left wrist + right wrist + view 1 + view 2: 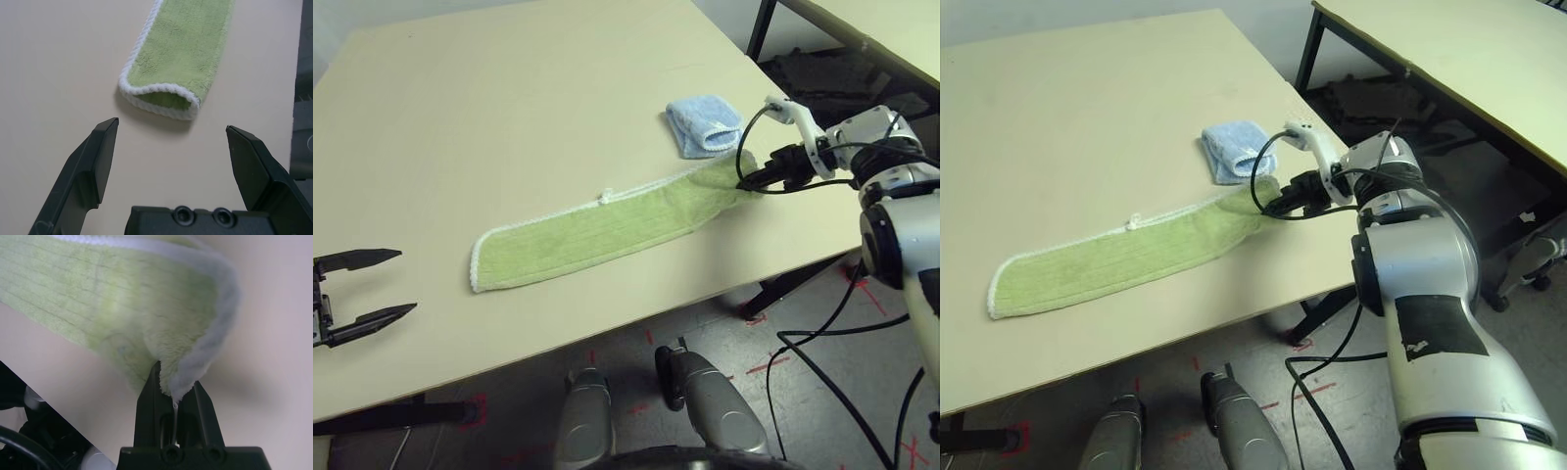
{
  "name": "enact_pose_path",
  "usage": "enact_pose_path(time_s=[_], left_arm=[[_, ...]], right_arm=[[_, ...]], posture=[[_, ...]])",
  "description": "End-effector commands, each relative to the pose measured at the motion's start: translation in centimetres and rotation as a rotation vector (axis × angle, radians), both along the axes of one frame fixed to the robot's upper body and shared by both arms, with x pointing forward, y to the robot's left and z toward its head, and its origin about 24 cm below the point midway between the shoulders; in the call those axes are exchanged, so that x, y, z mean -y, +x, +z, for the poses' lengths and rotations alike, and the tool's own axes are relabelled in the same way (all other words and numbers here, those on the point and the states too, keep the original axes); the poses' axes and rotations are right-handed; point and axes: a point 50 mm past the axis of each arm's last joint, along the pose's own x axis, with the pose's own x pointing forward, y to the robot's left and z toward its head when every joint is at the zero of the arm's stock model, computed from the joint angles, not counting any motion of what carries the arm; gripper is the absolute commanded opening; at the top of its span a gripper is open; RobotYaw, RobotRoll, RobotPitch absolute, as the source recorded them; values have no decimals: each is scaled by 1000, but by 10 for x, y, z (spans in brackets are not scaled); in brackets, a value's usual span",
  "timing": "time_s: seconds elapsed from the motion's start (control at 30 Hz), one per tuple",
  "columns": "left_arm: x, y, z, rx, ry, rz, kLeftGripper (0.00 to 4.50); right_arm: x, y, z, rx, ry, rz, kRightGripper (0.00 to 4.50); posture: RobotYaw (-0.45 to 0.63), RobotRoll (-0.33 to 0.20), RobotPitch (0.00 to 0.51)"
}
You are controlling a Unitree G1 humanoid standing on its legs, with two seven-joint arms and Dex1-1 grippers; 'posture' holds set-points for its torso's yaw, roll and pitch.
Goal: Fold the towel and set it aside.
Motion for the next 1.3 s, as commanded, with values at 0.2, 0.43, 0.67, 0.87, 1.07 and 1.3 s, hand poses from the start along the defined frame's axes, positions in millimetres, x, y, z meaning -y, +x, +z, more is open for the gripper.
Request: enact_pose_path(time_s=[0.2,0.43,0.67,0.87,1.07,1.3], left_arm=[[-2,-3,-6,-26,2,5,4500],[-2,-5,-7,-29,3,10,4500],[0,-2,-11,-35,-5,-1,4500],[1,0,-12,-28,-8,-1,4500],[-1,-3,-12,-24,-7,11,4500],[-6,-8,-13,-23,-6,34,4500]], right_arm=[[-26,4,3,16,-33,66,34],[-23,4,15,67,-221,294,34],[-10,7,31,178,-423,414,34],[-29,11,42,277,-423,478,34],[-49,11,44,324,-437,613,34],[-66,5,41,315,-378,689,34]], posture=[[-39,0,181],[-39,0,181],[-53,0,179],[-54,0,178],[-37,0,176],[-27,0,178]])
